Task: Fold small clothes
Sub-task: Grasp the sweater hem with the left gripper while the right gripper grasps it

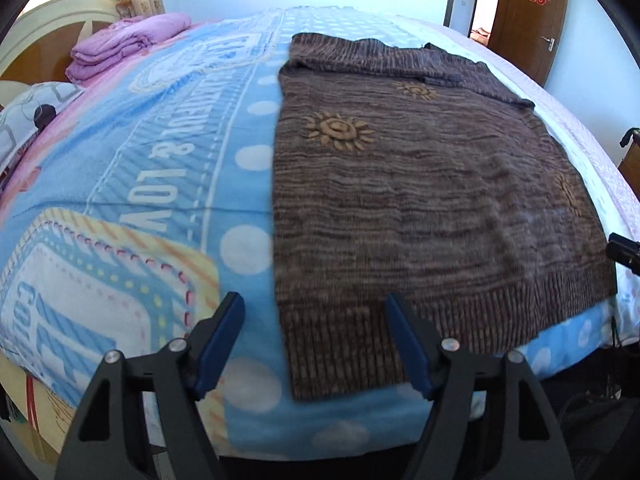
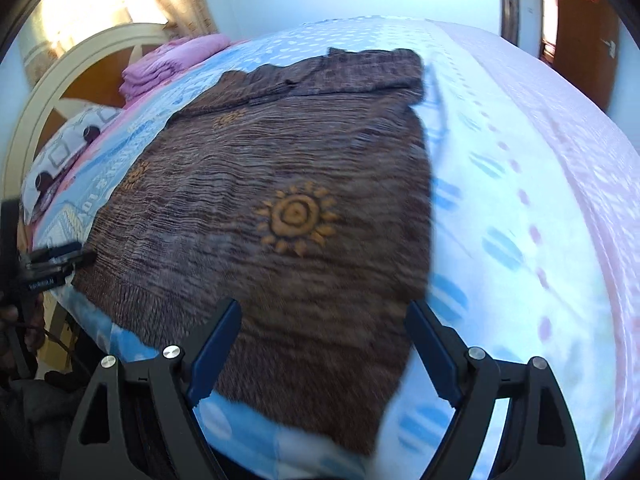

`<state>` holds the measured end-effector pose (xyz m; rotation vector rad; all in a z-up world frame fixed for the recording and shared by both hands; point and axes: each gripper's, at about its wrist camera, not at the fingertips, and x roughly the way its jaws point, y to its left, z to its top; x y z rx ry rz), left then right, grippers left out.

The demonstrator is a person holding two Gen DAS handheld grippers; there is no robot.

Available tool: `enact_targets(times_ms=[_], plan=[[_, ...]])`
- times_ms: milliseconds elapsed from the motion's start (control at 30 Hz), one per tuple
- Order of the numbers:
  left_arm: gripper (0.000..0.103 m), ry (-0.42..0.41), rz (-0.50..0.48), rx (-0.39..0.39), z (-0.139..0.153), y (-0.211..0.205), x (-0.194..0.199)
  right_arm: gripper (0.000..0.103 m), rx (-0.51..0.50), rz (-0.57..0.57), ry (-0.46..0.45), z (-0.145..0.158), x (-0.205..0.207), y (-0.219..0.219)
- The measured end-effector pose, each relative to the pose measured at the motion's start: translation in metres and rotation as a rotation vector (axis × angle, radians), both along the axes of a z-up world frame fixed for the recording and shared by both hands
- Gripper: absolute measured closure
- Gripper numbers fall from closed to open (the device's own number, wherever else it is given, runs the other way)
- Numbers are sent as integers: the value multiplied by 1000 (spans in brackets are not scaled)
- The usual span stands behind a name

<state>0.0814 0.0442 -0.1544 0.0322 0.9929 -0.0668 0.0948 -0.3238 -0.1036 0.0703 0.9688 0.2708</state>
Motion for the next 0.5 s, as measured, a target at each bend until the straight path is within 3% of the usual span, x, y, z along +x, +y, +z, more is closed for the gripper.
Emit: enact_targets(times_ms=[167,267,400,433,467,500], plan=[[32,7,-14,-19,-2,-4,-3,20,38,-35,49,-9,-17,-18],[34,8,-20,-35,-4,-7,-5,41,36,-28,48,-11,-23,-17],[38,9,-21,-44,-5,-8,-4,48,57,6,33,-13,-24,-7],[49,6,-21,-45,-4,-8,-4,53,50,7,23,-15,-23,-5],[62,-5,-29,-47,-3,-8,-5,67,35,3,18,-15,-23,-4],[92,-9,-59,-67,0,-9,-5,76,12,-3,13,-15,-24,-4]])
